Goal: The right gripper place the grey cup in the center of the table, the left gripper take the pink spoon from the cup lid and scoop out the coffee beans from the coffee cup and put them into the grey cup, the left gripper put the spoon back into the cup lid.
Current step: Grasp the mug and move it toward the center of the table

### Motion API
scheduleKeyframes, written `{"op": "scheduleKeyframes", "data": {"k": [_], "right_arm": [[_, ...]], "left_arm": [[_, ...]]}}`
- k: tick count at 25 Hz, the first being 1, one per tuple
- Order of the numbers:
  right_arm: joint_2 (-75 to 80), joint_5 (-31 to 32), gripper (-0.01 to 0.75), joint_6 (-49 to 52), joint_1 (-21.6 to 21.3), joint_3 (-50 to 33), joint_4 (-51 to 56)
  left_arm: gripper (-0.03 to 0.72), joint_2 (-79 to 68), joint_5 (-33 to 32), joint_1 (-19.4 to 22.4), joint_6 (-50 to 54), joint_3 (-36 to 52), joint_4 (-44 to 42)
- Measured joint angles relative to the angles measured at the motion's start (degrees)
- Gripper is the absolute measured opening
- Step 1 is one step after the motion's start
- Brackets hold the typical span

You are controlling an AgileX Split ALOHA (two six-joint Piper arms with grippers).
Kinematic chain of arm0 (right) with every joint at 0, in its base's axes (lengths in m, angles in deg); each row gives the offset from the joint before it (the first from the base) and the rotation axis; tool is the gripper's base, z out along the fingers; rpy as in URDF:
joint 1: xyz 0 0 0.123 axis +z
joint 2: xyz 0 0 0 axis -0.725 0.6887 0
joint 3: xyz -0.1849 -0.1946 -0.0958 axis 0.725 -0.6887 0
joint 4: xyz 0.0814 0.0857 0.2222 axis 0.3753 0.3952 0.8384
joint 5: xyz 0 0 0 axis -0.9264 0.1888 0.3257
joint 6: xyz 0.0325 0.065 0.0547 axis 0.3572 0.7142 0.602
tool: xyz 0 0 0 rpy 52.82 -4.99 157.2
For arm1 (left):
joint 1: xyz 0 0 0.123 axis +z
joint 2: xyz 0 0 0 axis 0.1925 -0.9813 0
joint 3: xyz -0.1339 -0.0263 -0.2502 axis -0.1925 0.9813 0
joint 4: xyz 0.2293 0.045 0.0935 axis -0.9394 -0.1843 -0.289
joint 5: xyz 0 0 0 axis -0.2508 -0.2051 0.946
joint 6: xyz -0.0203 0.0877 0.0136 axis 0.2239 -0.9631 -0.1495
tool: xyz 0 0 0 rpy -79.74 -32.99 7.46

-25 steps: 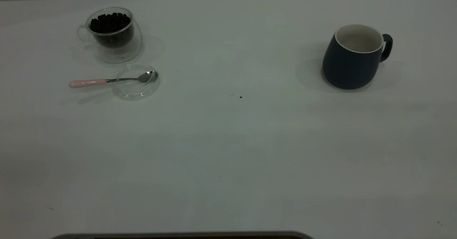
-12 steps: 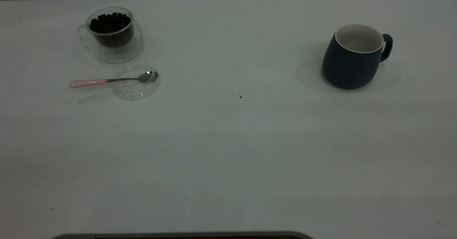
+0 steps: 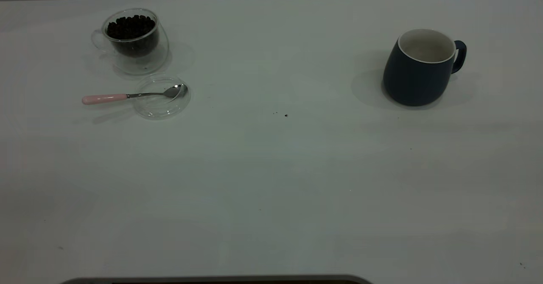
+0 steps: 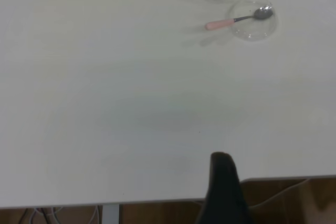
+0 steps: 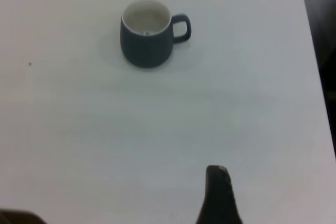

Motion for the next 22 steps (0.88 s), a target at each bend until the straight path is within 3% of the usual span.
{"op": "scheduleKeyframes", "data": {"k": [5,10,16,22], "right_arm": [[9.2,-4.3,0.591,-1.2,0.0,2.8,-0.1],[30.0,-8.0,0.592,-3.1,0.0,8.5,0.9],[54.4,-11.6,0.684,-13.6,0.0,18.5,3.6],[74.0,-15.8,0.705,-23.3,0.0,25.7,4.5]], "left_arm": [[0.590,0.0,0.0,0.0,0.0,0.0,0.0],[0.590,0.0,0.0,0.0,0.0,0.0,0.0],[0.590,0.0,0.0,0.0,0.0,0.0,0.0],[0.590,0.0,0.0,0.0,0.0,0.0,0.0]]}}
